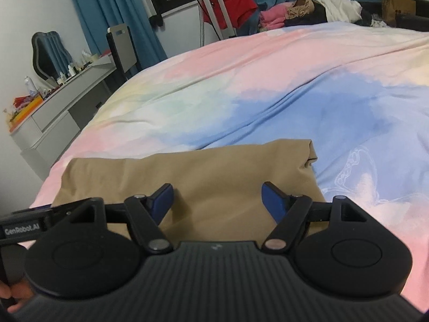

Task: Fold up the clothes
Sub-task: 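Lower the bundle onto the bed and open both grippers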

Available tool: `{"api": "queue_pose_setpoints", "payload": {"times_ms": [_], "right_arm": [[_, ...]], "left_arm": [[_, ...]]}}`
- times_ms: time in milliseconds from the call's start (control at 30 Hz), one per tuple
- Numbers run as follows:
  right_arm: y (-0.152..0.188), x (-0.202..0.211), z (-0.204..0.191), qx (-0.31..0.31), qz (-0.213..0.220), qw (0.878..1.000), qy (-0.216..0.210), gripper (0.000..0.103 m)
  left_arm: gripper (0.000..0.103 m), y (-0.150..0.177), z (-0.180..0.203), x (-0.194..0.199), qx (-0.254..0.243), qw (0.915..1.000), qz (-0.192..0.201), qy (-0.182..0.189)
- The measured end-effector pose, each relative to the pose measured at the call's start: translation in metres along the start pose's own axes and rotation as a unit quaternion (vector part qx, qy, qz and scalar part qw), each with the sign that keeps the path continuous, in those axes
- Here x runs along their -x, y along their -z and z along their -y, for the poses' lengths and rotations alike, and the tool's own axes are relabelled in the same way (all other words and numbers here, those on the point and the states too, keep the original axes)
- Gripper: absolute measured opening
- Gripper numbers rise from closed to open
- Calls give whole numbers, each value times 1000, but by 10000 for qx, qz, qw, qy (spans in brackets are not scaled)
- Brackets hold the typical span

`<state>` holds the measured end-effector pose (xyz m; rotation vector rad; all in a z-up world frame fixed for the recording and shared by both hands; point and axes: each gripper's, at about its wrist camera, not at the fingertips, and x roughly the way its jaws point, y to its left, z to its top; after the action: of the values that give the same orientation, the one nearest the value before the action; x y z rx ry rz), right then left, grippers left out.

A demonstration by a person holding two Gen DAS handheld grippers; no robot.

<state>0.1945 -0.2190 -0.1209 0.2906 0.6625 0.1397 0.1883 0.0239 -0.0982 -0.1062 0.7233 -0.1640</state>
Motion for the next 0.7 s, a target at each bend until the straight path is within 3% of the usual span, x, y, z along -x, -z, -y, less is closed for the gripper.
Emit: {"api": "queue_pose_setpoints", "payload": {"times_ms": [367,533,700], "right_arm": [[17,50,-13,262,303,9989,232,75],[28,74,-18,353,350,9981,360,75],[41,70,-13,370,112,9978,536,75]], "left_arm": [[94,20,13,81,20,9989,457,122],[94,38,24,112,-240,9980,587,4],[94,52,26,114,-241,9992,324,-41]]}}
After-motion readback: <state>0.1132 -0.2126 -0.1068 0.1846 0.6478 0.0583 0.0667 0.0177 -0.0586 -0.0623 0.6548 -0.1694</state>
